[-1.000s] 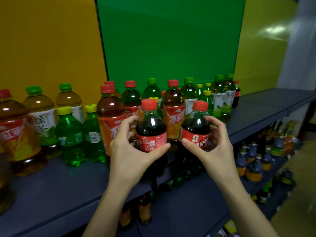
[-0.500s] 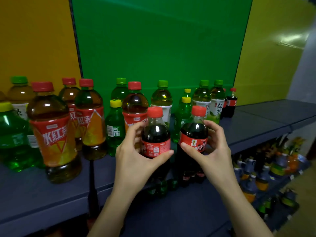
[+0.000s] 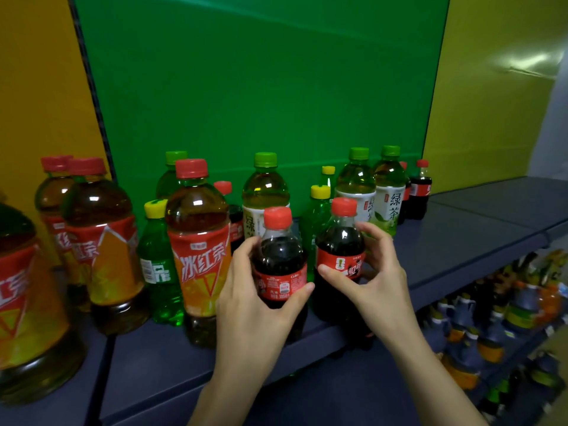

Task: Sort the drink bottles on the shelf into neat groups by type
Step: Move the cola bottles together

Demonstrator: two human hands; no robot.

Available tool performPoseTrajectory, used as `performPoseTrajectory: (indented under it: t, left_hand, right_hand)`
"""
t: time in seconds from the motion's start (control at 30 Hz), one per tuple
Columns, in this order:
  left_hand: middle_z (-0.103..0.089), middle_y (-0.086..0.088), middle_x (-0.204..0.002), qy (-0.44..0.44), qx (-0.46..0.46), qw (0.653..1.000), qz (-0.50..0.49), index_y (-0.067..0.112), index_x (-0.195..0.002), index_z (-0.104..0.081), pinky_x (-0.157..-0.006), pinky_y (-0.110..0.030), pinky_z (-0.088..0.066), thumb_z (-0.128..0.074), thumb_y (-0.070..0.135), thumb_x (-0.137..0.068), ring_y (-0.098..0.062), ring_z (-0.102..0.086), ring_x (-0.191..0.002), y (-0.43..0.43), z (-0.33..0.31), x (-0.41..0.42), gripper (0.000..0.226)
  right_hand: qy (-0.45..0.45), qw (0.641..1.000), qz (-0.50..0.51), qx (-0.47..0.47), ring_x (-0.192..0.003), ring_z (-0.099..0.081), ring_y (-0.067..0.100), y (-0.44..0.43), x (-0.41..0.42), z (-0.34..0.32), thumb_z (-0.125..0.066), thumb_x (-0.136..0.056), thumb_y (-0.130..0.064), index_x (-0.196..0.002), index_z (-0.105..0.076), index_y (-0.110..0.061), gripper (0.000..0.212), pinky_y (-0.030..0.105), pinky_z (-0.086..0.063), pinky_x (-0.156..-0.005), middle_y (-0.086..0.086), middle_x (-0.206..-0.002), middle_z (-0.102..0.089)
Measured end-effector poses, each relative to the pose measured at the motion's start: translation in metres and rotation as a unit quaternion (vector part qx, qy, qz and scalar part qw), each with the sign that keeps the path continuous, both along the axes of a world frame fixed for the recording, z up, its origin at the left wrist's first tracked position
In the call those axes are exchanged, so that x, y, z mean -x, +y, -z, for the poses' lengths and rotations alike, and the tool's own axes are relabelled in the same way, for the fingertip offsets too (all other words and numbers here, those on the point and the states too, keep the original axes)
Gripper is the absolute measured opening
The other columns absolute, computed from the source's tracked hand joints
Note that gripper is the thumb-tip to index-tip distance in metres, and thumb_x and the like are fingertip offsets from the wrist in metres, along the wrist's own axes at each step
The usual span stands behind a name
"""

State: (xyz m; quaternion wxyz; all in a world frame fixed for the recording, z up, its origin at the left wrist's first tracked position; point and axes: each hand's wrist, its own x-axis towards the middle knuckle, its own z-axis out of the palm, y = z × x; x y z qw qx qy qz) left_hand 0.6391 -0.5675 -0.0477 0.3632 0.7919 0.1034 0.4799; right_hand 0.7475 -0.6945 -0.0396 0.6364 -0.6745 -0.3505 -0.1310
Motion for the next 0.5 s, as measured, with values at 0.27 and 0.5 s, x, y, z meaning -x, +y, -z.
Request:
performPoseTrajectory:
  t: [0.27, 0.5]
  left_hand:
    - [-0.031, 0.016, -0.126, -0.008, -0.066, 0.992, -0.109, 0.021, -0.138, -0.033, -0.095, -0.002, -0.026, -0.058, 0.055, -0.069, 0.006, -0.031, -0.118, -0.012, 0.001, -0.025, 0.081]
    - [-0.031, 0.011, -0.128, -0.016, -0.04, 0.991, -0.128, 0.027, -0.141, -0.021, -0.091, 0.008, -0.02, -0.06, 0.045, -0.072, 0.028, -0.024, -0.117, -0.019, 0.001, -0.04, 0.081]
  right_hand:
    - [-0.034, 0.998, -0.033, 0.044, -0.116, -0.048, -0.005, 0.012, -0.027, 0.008, -0.074, -0.06, -0.054, -0.124, -0.038, -0.044, 0.074, 0.025, -0.046, -0.095, -0.026, -0.124, -0.048]
    - [-0.065, 0.993, -0.07, 0.072, -0.119, -0.042, -0.01, 0.021, -0.045, 0.009, -0.06, -0.063, -0.068, -0.121, -0.022, -0.06, 0.07, 0.022, -0.041, -0.094, -0.033, -0.128, -0.038]
